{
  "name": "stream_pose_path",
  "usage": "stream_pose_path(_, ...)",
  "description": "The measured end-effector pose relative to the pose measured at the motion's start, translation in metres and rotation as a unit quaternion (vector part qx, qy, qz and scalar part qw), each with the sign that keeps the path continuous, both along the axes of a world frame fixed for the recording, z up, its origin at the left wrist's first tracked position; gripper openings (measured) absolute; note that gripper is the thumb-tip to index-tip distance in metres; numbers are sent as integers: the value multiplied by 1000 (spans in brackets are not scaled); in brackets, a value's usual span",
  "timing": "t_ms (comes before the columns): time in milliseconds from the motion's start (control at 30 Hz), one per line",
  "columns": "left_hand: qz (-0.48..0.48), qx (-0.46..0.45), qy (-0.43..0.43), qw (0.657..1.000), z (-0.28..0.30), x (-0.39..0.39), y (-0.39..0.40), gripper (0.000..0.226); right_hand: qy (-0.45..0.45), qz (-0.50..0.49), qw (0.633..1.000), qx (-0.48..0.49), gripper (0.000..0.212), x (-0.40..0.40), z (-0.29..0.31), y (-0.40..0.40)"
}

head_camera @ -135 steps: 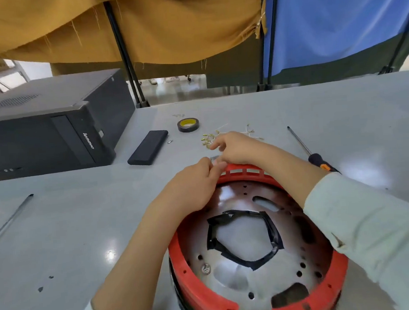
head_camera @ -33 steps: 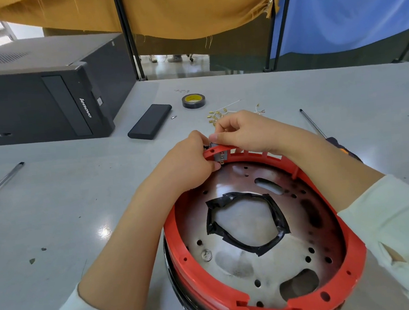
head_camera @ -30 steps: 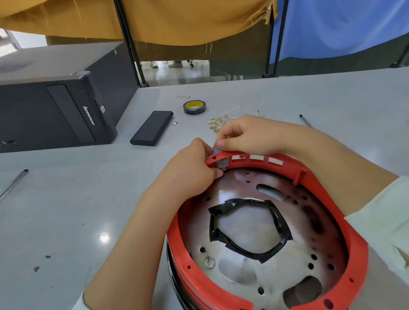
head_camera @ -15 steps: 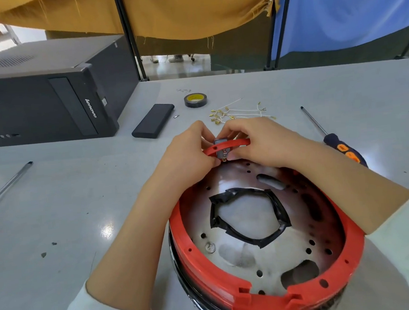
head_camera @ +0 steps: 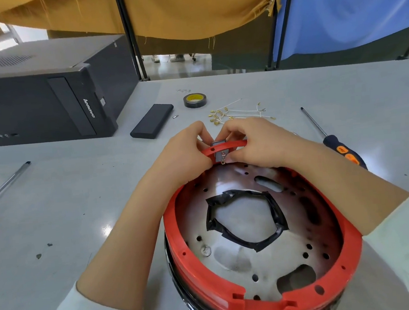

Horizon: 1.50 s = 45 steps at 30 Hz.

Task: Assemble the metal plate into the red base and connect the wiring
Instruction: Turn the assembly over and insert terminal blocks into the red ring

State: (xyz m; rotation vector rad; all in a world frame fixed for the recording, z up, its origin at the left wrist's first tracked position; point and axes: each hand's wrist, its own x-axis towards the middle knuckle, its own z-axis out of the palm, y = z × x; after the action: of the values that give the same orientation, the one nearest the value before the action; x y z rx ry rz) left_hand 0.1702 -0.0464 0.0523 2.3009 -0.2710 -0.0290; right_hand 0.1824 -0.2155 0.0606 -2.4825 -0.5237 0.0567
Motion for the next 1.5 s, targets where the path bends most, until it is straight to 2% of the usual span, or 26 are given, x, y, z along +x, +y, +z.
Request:
stream_pose_path(400, 4, -17, 22, 1000, -1, 2, 1, 25, 7, 12, 1000, -7, 30, -1, 1, 1)
stream_pose_path(1267, 8, 13, -5, 1000, -1, -2, 1, 22, -8, 2, 1000, -21, 30, -7, 0, -2)
stream_pose_path(1500, 12, 26, 1, 1000, 0, -2, 0, 21, 24, 12, 1000, -1, 30, -6, 5, -3)
